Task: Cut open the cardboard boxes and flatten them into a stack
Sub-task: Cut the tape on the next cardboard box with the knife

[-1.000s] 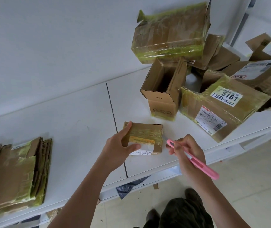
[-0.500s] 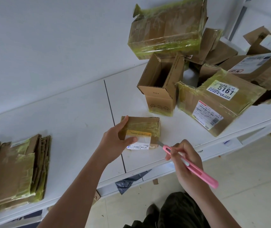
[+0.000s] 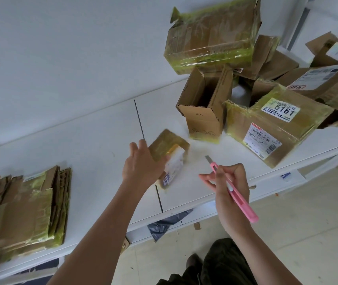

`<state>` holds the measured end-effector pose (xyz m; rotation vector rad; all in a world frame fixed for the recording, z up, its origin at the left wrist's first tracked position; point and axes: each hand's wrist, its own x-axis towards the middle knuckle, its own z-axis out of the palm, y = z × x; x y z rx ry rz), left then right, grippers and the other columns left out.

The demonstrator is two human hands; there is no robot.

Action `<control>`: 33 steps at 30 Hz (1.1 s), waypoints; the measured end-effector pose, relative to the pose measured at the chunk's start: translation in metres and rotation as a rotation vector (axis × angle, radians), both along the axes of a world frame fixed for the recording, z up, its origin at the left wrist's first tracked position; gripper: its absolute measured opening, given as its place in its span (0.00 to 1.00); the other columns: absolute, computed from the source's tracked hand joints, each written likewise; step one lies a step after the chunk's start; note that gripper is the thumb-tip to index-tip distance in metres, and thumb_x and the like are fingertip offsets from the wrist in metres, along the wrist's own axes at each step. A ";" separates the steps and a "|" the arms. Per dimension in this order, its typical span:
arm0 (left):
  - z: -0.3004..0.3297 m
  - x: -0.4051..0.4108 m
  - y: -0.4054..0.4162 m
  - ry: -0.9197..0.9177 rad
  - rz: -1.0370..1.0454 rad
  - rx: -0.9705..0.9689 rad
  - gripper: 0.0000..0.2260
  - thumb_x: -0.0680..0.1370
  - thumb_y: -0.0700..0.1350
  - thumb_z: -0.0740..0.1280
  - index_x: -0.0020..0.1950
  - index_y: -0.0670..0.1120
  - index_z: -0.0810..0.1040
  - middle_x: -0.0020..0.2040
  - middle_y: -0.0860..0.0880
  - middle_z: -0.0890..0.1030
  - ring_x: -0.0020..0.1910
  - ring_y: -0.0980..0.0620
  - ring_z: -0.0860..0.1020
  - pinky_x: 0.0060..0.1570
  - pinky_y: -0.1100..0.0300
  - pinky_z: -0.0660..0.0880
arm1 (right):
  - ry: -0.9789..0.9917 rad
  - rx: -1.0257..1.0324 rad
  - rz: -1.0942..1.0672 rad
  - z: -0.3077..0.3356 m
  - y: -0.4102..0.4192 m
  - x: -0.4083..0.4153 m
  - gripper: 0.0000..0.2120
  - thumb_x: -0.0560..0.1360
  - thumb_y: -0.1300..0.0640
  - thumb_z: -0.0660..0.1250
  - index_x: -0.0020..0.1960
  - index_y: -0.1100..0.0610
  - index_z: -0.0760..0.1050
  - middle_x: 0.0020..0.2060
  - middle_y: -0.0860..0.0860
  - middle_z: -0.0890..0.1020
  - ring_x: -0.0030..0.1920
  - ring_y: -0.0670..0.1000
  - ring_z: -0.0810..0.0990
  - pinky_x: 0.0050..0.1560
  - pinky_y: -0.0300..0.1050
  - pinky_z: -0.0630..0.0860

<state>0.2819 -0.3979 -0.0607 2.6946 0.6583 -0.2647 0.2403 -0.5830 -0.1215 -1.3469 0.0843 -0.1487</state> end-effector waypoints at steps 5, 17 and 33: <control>0.005 -0.012 0.009 -0.011 0.203 -0.052 0.35 0.78 0.62 0.62 0.78 0.51 0.49 0.47 0.50 0.78 0.40 0.42 0.83 0.41 0.54 0.75 | 0.035 -0.037 0.113 0.003 0.022 0.002 0.03 0.82 0.62 0.60 0.49 0.59 0.68 0.50 0.56 0.82 0.49 0.53 0.86 0.53 0.54 0.82; -0.006 -0.034 0.022 -0.062 0.386 -0.308 0.21 0.76 0.57 0.69 0.54 0.44 0.64 0.43 0.43 0.81 0.39 0.43 0.83 0.39 0.49 0.81 | -0.033 -0.065 0.084 -0.001 0.059 -0.003 0.04 0.82 0.55 0.61 0.49 0.51 0.68 0.41 0.54 0.83 0.44 0.54 0.86 0.46 0.57 0.83; -0.026 -0.043 0.031 -0.014 -0.201 -0.118 0.36 0.78 0.66 0.57 0.81 0.57 0.46 0.81 0.54 0.44 0.79 0.51 0.37 0.77 0.45 0.42 | -0.008 -0.030 0.219 -0.001 0.043 0.035 0.04 0.82 0.61 0.62 0.49 0.59 0.68 0.45 0.64 0.80 0.49 0.56 0.86 0.51 0.60 0.82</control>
